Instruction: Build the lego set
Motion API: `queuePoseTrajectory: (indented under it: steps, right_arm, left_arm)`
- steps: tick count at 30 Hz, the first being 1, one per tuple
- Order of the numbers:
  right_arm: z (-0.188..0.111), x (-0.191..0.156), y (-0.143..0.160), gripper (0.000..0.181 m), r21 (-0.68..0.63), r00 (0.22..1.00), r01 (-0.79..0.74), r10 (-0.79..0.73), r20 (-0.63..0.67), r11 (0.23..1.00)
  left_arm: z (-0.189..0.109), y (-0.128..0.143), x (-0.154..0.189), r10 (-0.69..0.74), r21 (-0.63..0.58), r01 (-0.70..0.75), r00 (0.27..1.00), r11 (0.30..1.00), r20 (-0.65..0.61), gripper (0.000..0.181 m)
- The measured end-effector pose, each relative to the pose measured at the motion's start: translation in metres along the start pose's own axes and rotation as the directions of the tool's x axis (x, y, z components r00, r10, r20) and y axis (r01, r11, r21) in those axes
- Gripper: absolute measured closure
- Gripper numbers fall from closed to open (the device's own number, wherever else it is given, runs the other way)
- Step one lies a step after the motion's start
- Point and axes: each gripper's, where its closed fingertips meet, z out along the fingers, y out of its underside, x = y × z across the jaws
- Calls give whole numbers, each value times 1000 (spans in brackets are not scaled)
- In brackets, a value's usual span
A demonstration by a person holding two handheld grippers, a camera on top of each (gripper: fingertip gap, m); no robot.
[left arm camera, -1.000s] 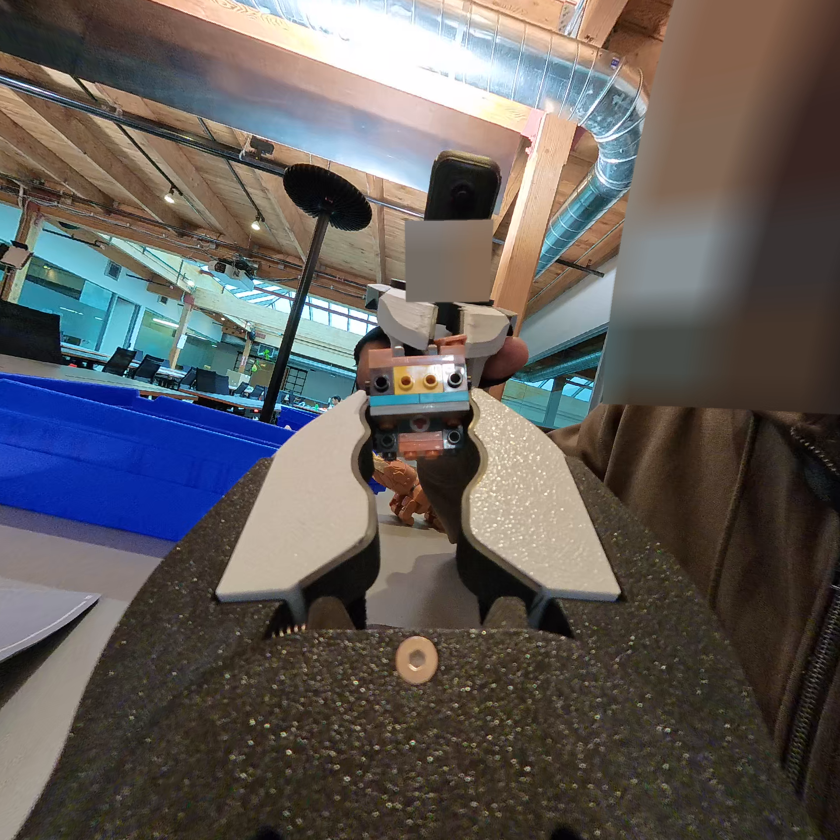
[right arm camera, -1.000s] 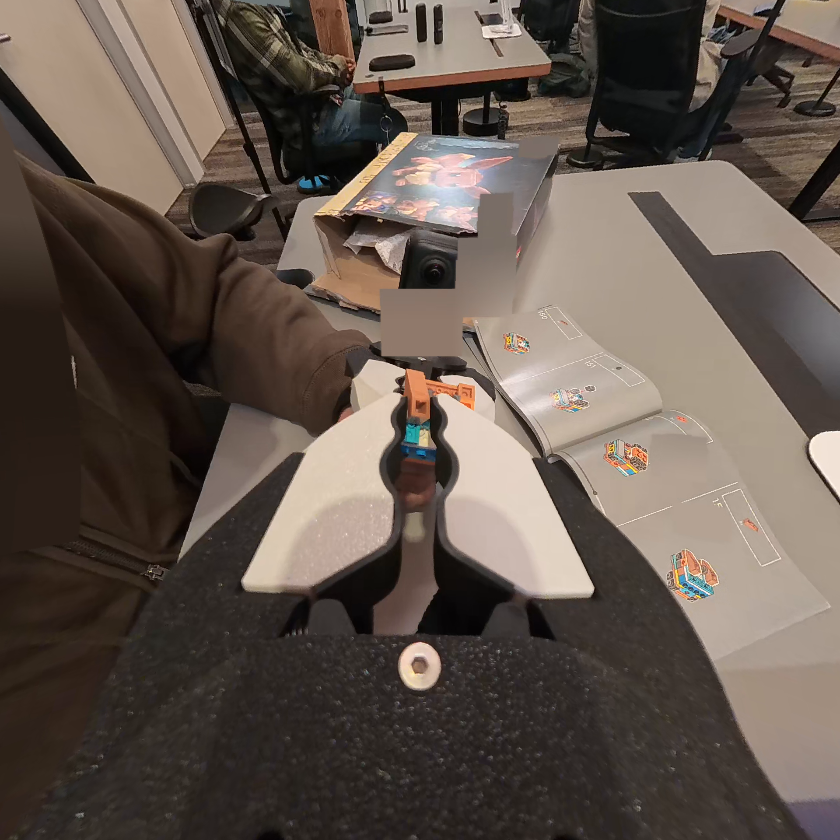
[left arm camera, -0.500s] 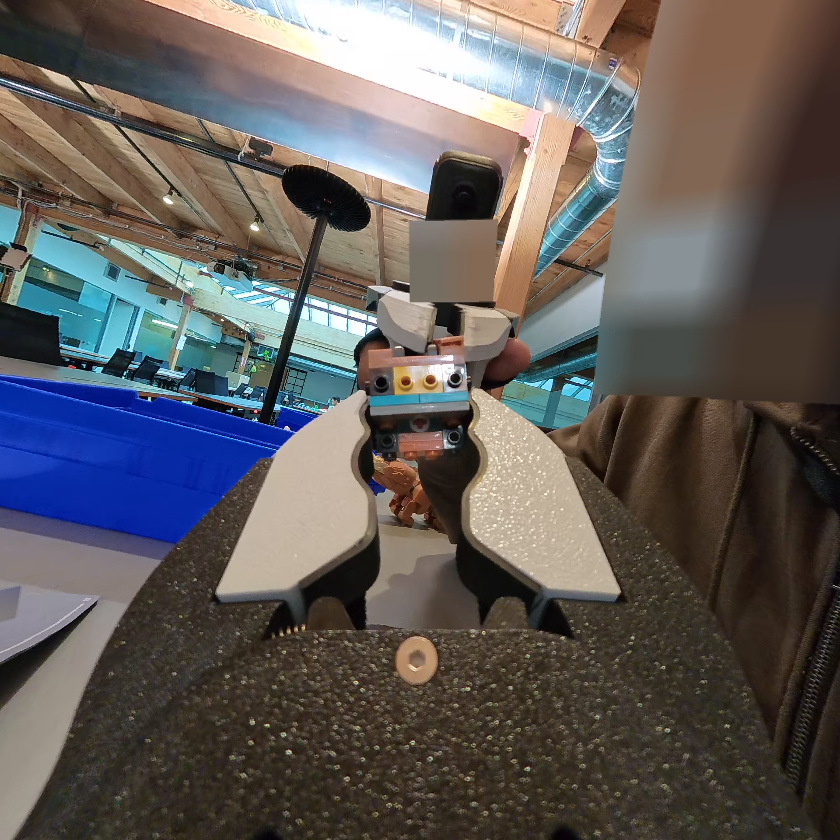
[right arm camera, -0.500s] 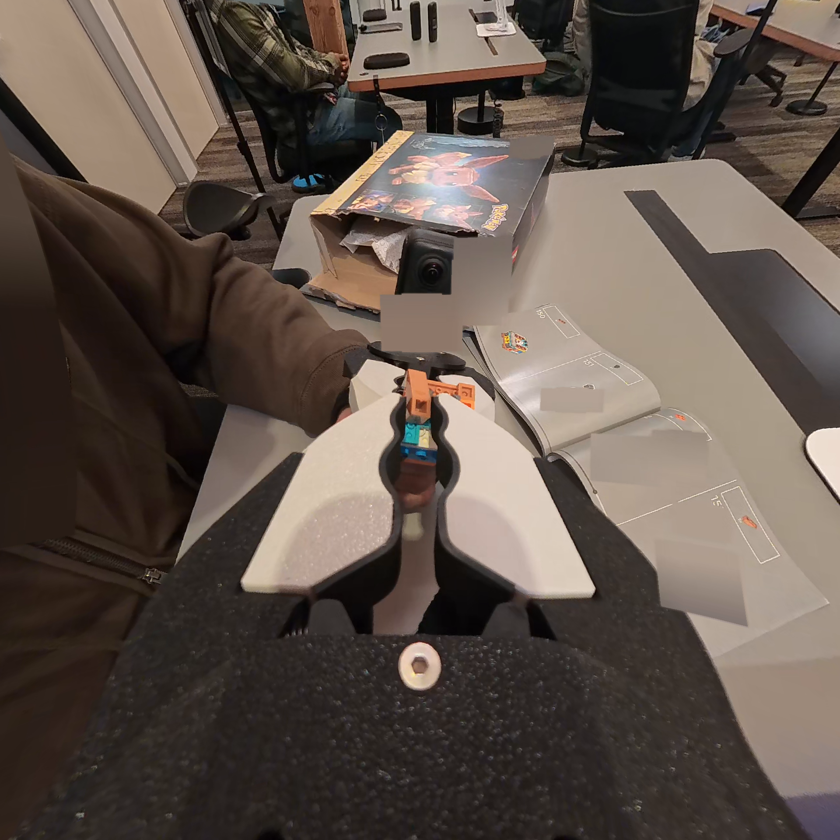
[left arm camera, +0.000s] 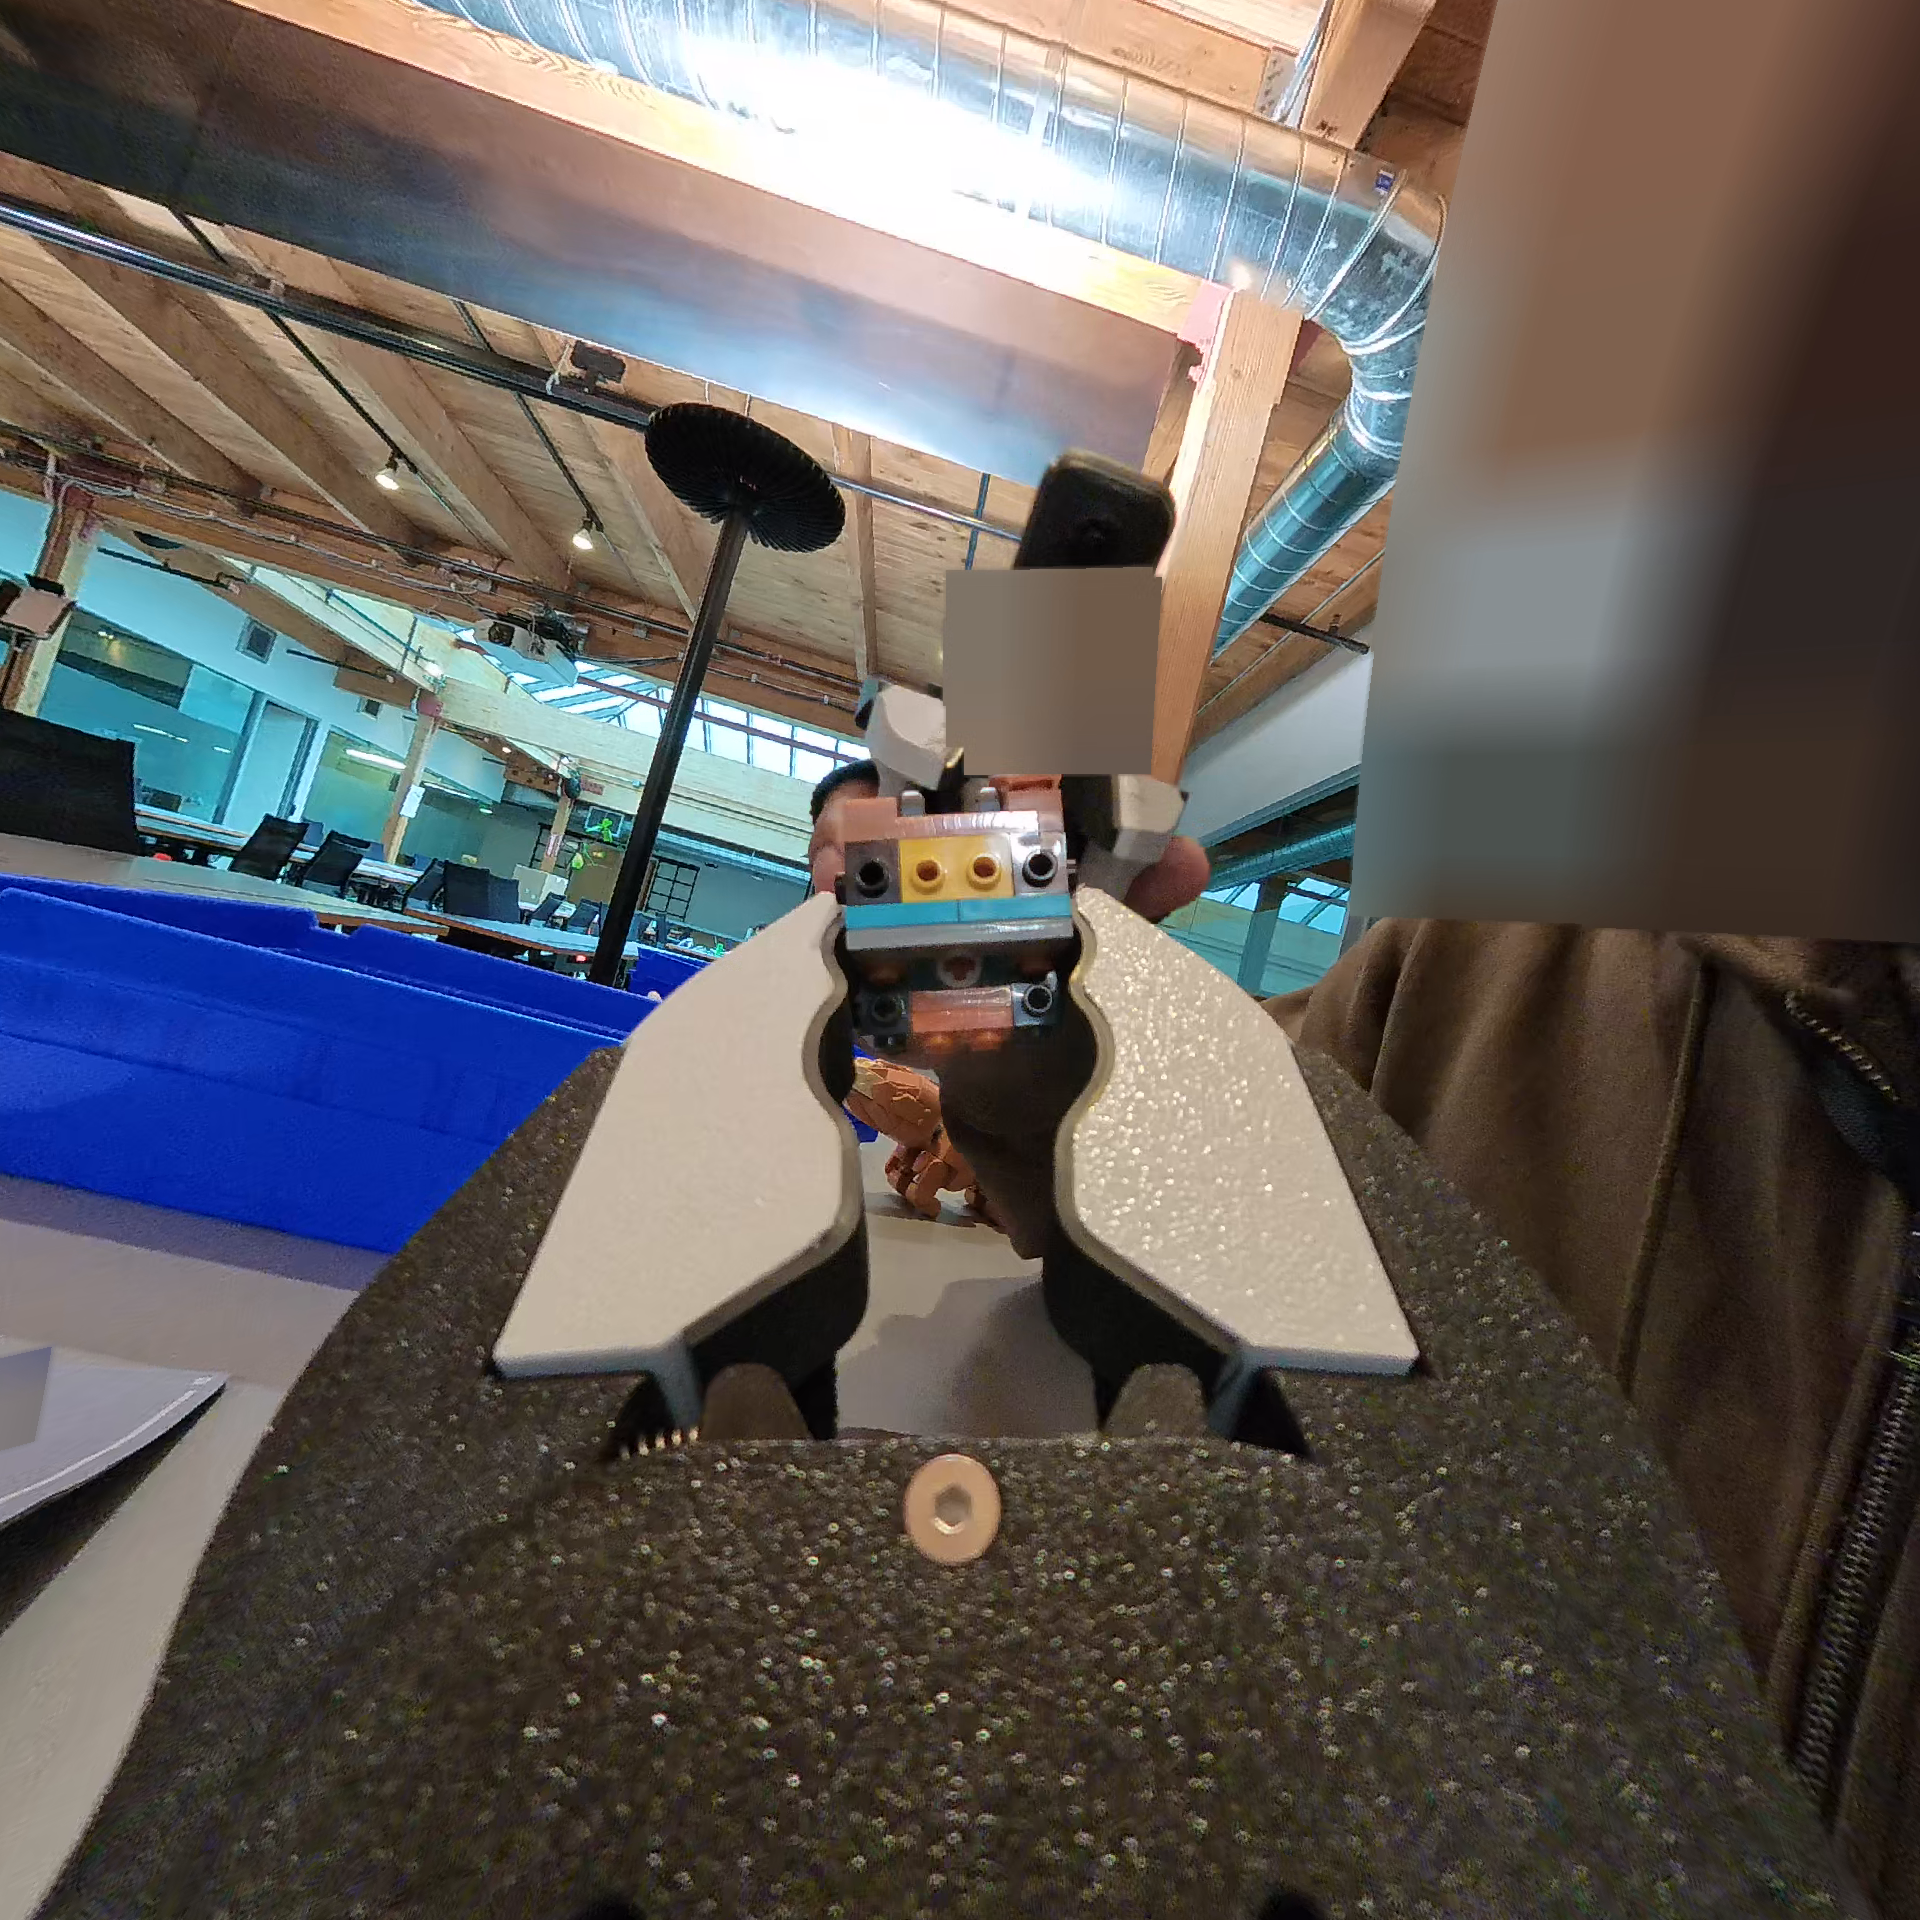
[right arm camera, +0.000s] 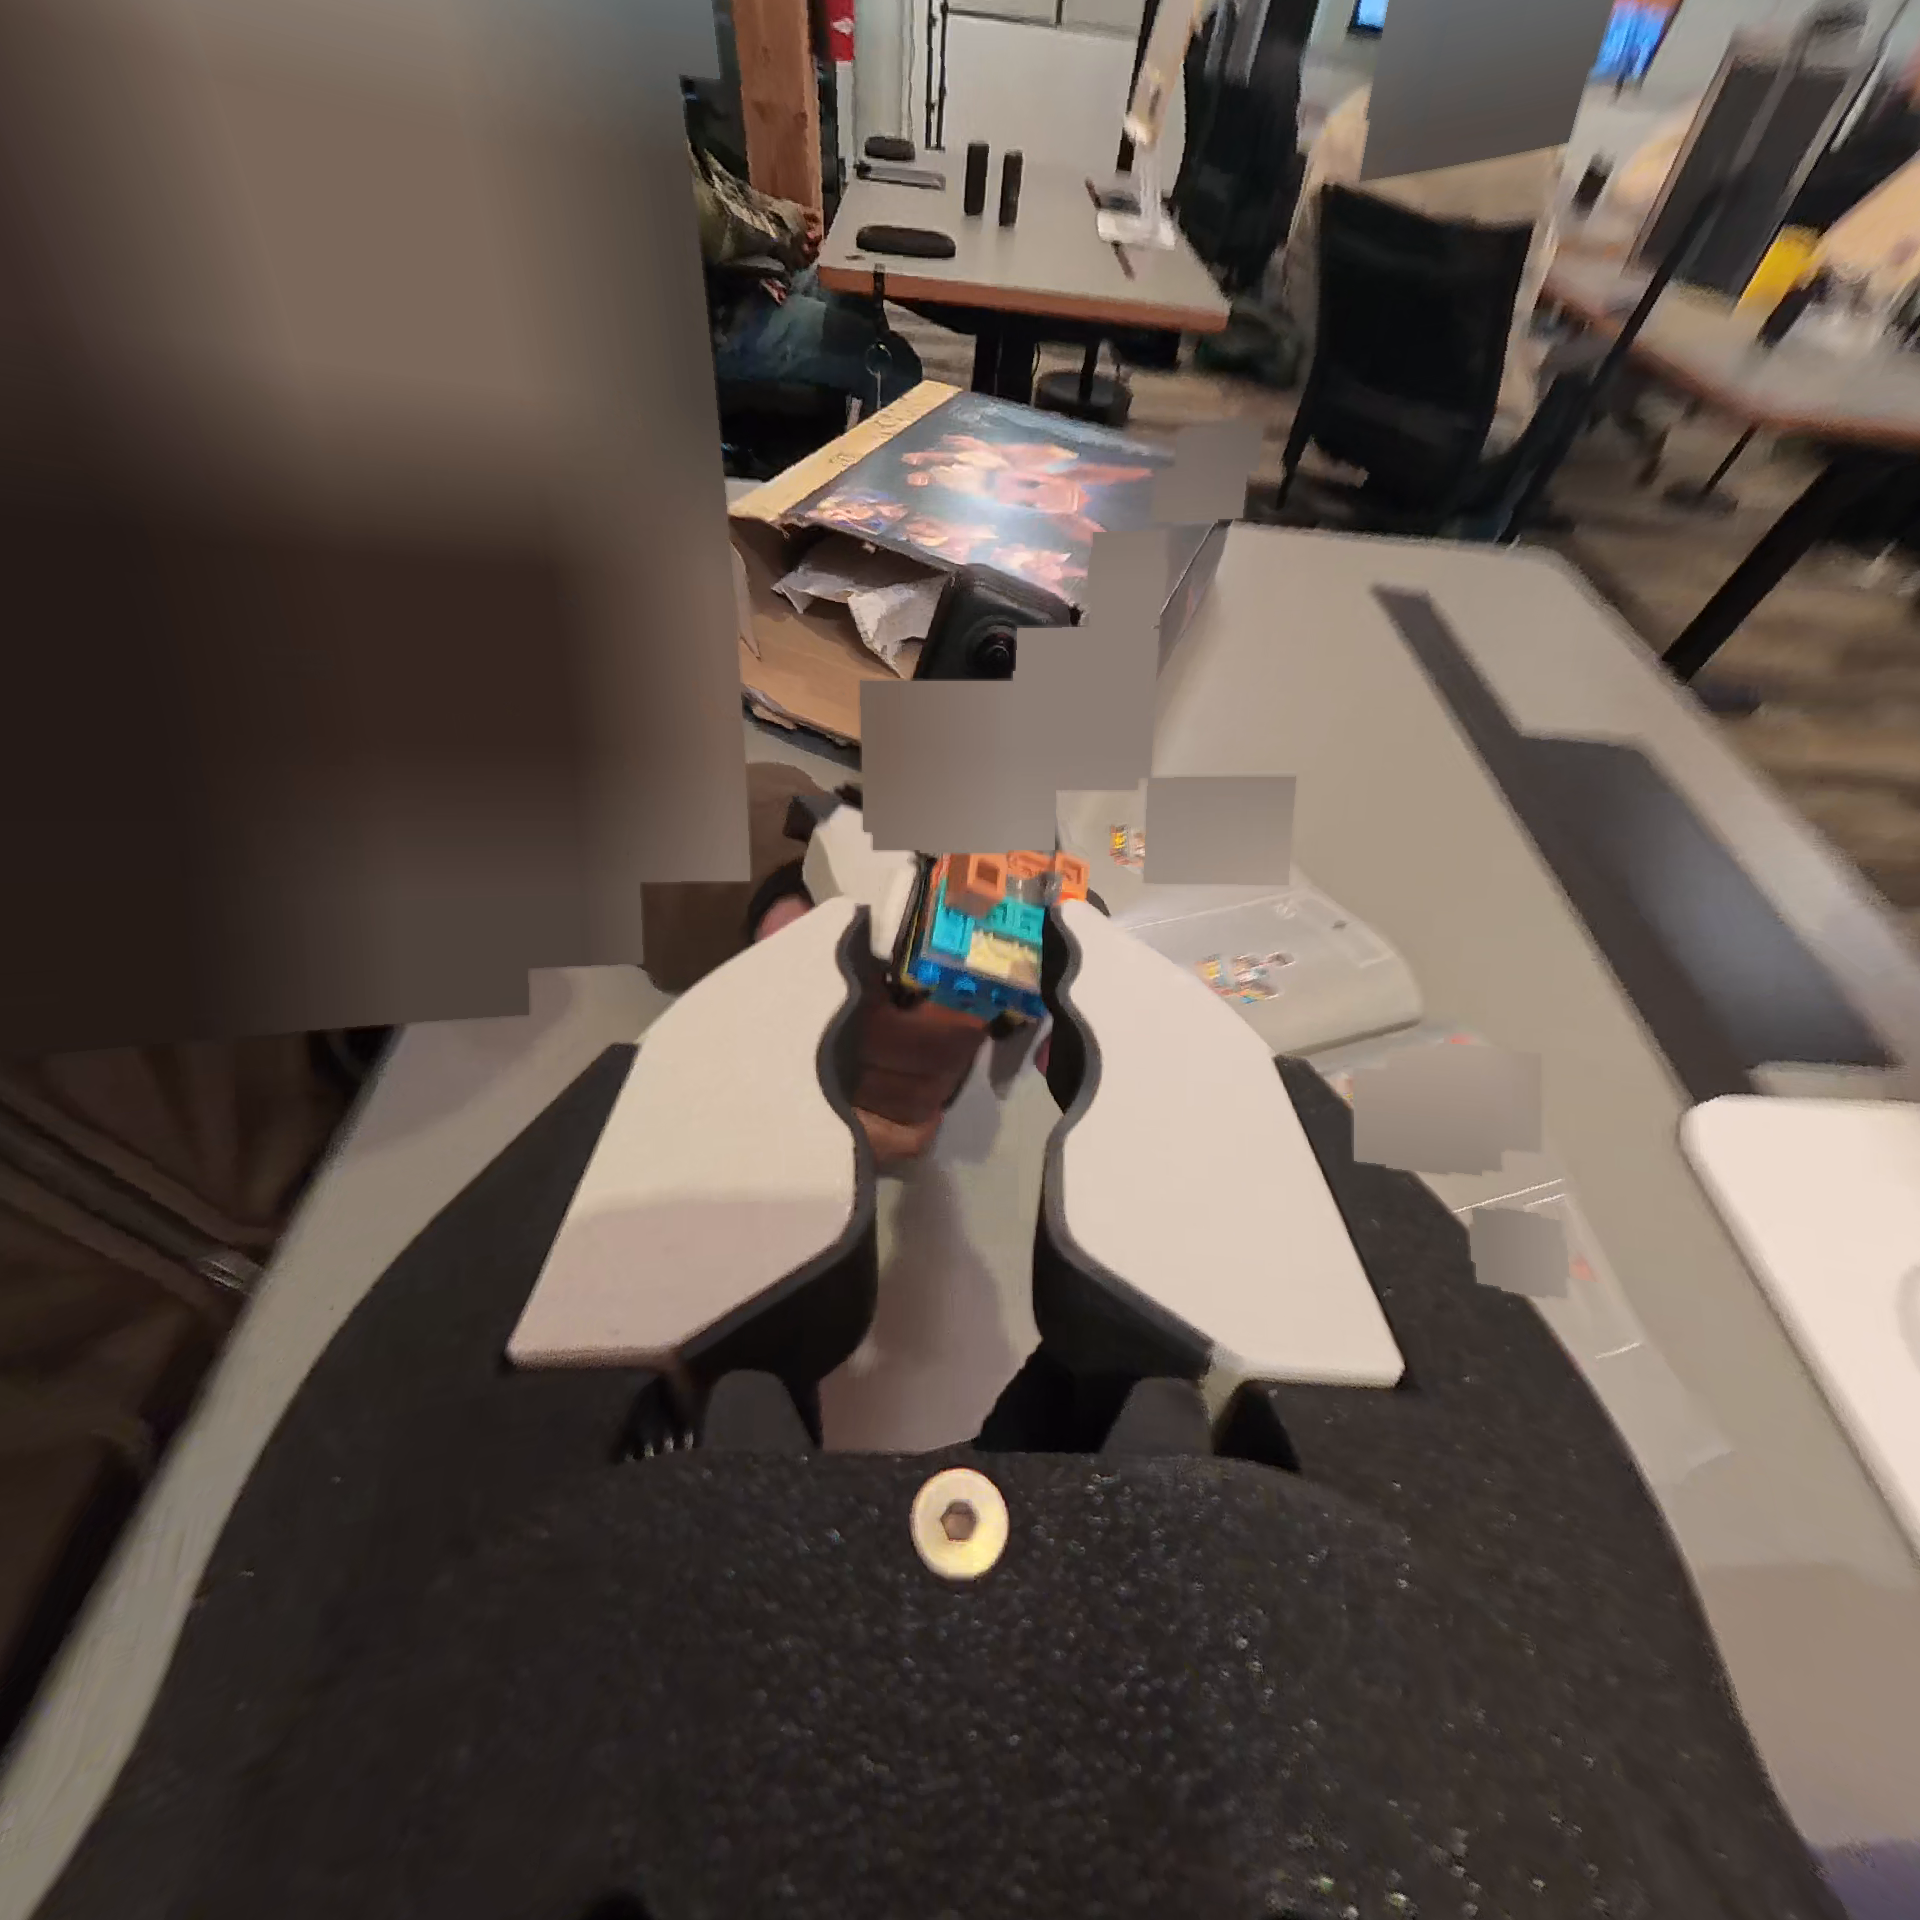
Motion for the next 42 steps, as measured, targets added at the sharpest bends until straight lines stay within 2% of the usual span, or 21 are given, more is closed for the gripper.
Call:
queuePoseTrajectory:
  steps: [4, 8, 13, 21, 25, 30, 42]
  right_arm:
    - [-3, -6, 8, 149, 2, 982, 184, -184, -36, 983]
    - [-5, -14, 9, 149, 6, 962, 273, -273, -18, 962]
    - [-9, -14, 14, 150, 3, 957, 289, -289, -9, 957]
    - [-8, -17, 4, 149, 53, 940, 340, -339, -36, 939]
    - [-7, -19, -7, 147, 93, 904, 423, -414, -106, 901]
    - [2, -16, -10, 140, 83, 854, 507, -487, -184, 858]
    - [15, -11, 0, 137, 26, 838, 523, -509, -194, 852]
  left_arm:
    - [-3, -3, 0, -1, 10, 1, 1000, 1000, 3, 144]
    - [-6, -8, 0, 5, 22, -5, 1000, 1000, 5, 144]
    - [-8, -10, 0, 8, 29, -8, 1000, 1000, 12, 144]
    - [-7, -9, 1, 12, 20, -12, 1000, 1000, 11, 144]
    - [-6, -6, 1, 4, 13, -4, 1000, 1000, 11, 144]
    - [-5, -3, 0, -5, -4, 5, 1000, 1000, 17, 144]
    - [-3, 2, 0, -26, -37, 26, 1000, 999, 16, 144]
